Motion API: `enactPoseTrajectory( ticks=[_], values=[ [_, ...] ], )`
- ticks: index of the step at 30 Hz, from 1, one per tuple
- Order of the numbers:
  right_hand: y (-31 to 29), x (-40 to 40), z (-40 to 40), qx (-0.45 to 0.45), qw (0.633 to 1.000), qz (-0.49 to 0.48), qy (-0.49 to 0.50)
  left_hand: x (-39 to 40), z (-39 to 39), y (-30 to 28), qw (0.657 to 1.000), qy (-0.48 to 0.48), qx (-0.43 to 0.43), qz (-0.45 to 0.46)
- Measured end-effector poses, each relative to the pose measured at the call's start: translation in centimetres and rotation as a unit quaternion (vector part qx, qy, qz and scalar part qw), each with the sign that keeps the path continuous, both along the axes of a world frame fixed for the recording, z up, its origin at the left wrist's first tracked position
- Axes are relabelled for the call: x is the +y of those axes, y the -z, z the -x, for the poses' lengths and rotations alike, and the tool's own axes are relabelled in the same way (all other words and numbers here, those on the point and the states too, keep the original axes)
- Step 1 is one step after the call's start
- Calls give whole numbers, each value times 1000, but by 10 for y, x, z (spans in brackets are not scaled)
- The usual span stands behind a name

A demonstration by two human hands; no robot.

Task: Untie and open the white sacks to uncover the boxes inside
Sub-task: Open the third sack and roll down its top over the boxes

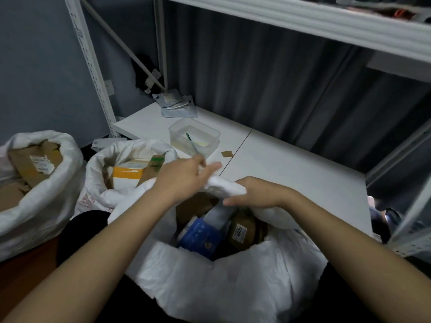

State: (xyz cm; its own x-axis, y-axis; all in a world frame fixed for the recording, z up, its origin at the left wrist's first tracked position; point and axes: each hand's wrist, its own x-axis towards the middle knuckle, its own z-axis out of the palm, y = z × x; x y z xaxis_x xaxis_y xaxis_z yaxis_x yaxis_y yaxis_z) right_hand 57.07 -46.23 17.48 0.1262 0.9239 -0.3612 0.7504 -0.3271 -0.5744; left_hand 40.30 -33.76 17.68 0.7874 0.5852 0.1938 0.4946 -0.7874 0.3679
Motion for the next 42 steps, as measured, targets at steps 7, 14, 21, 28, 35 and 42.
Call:
enactPoseTrajectory(
  ticks=[7,14,21,28,35,42],
  values=[
    [14,-26,-28,-30,993,-110,34,20,-4,14,1000,12,1,11],
    [28,-39,-46,113,979,-104,131,9,-39,18,994,46,45,93],
    [40,-47,-53,251,943,-92,197,-15,-77,43,984,175,20,-18],
    [59,-63,-56,229,913,-168,294,-16,-103,46,978,157,31,-135],
    [72,-78,-70,51,927,-167,332,2,-129,53,978,205,35,-15],
    [69,-91,-79,161,902,-145,373,-4,-169,51,957,286,52,19]
  ],
)
